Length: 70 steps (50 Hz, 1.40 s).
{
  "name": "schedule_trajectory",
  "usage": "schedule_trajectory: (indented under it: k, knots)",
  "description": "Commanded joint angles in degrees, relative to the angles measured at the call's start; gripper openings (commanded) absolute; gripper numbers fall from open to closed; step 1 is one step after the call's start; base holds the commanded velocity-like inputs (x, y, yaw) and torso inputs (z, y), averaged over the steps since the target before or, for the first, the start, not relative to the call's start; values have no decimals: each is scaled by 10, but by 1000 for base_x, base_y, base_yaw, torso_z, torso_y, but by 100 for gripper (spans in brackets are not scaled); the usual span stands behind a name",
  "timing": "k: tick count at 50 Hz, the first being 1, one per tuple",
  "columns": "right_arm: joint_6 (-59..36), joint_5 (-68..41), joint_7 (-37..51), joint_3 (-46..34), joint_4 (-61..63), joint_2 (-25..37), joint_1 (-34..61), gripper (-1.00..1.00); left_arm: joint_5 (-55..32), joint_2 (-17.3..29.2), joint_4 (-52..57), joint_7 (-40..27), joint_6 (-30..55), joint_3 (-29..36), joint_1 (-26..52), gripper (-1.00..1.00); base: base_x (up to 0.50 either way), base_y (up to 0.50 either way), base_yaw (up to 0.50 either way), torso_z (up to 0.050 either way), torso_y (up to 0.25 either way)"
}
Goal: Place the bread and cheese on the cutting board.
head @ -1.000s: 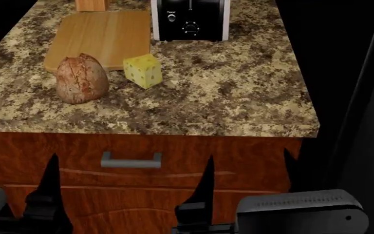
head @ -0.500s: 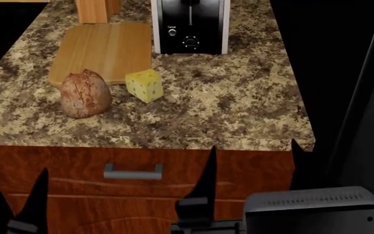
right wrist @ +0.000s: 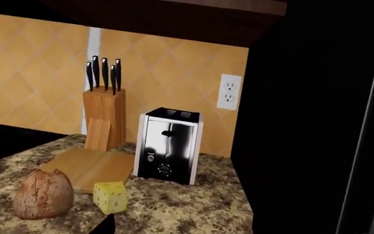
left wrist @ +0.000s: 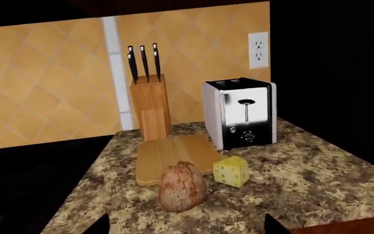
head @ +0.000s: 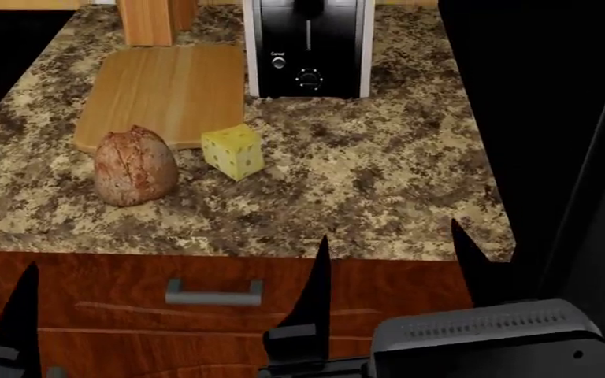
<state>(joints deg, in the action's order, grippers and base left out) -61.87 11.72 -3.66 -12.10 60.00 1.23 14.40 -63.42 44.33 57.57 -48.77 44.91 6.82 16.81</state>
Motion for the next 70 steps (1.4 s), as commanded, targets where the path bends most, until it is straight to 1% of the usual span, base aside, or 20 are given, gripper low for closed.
schedule_trajectory:
  k: [1,4,7,18,28,30,31,36,39,48,70]
  knots:
    - [30,38,-35,-8,0,-12,-6,100,-122,19,11,-77,2,-28,66,100,500,39,0,0,0]
    - [29,34,-32,-8,0,-12,-4,100,-148,23,20,-101,16,-11,97,100,500,40,0,0,0]
    - [30,35,-32,-9,0,-12,-3,100,-158,27,22,-111,14,2,108,100,500,40,0,0,0]
    - [2,37,-26,-23,0,-12,11,100,-150,46,18,-108,-5,4,97,100,411,218,0,0,0]
    - [5,29,-22,-13,0,-12,9,100,-161,55,20,-121,-10,15,109,100,258,463,0,0,2]
    - [-2,61,-39,-27,0,-12,9,100,-159,55,20,-120,-10,20,110,100,234,314,0,0,0]
    - [1,46,-32,-19,0,-12,10,100,-161,56,20,-121,-10,21,112,100,258,227,0,0,0]
    - [2,49,-35,-14,0,-12,9,100,-155,58,17,-118,-15,25,107,100,267,165,0,0,0]
    - [-2,66,-48,-20,0,-12,6,100,-150,57,15,-117,-15,30,106,100,266,85,0,0,0]
    - [-5,71,-52,-21,0,-12,4,100,-150,64,13,-118,-20,33,105,100,267,0,0,0,1]
    - [-16,61,-52,-25,0,-12,4,100,-148,73,9,-120,-31,36,99,100,242,0,0,0,0]
